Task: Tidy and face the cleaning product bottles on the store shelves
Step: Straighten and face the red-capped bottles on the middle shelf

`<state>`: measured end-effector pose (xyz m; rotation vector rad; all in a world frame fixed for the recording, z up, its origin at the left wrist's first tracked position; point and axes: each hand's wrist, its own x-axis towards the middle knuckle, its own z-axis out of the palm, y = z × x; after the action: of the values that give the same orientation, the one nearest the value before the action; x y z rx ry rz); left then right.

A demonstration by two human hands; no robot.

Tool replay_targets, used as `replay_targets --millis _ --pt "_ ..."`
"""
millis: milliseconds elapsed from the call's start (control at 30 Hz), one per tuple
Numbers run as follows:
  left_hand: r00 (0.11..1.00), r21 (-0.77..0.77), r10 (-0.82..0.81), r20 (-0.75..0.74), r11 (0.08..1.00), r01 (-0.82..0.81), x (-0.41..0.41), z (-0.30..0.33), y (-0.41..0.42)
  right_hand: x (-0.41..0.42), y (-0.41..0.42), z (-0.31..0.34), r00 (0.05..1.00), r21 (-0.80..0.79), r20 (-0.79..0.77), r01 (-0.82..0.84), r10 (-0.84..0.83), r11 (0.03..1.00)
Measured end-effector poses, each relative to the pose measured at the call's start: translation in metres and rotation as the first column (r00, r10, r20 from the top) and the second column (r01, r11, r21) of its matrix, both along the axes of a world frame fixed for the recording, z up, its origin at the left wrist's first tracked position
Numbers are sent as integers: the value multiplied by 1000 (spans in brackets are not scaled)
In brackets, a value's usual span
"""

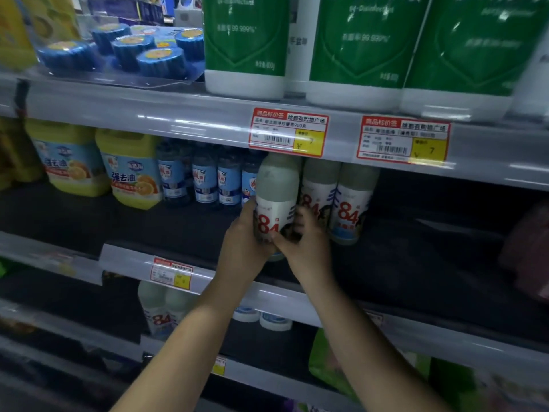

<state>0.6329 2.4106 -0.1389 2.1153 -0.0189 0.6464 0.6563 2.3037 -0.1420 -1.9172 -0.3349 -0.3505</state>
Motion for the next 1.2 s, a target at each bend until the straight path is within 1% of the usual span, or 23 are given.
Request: replay_targets --millis 167,333,467,567,633,800,867,1000,1067,1133,1200 --pt "996 27 77 -40 997 -76 10 -13 1 5 3 -10 998 11 -11 57 -57 998" --pt "991 67 118 -69 991 -113 17 -19 -1 8 2 -12 997 -59 -32 67 -69 996" --pt "989 48 88 -120 995 -83 19 -18 -2 5 2 -11 998 -63 -6 62 -63 996" --pt "983 9 38 -179 999 -37 21 -16 -2 3 3 -9 999 -64 -15 43 -44 997" --pt "981 -16 11 -192 1000 -14 22 -16 0 3 3 -9 999 -60 -22 31 -32 998" --pt "989 -36 1 -146 999 -6 22 -22 0 2 3 -11 999 -73 -7 46 -47 996" --pt "992 -14 34 -120 999 -36 22 -26 1 2 3 -12 999 -80 4 50 -50 996" --pt "993 20 116 1 993 -116 17 -25 -1 3 3 -12 997 -136 41 63 -58 989" --pt "988 68 139 71 987 -144 7 -22 -3 1 4 -11 991 -152 108 93 -77 984" --pt "975 109 152 163 979 -171 -9 -22 -2 -8 6 -9 971 -179 226 121 -79 976" --pt "956 108 172 238 973 -202 -27 -30 4 -26 11 -9 940 -198 340 103 -31 975"
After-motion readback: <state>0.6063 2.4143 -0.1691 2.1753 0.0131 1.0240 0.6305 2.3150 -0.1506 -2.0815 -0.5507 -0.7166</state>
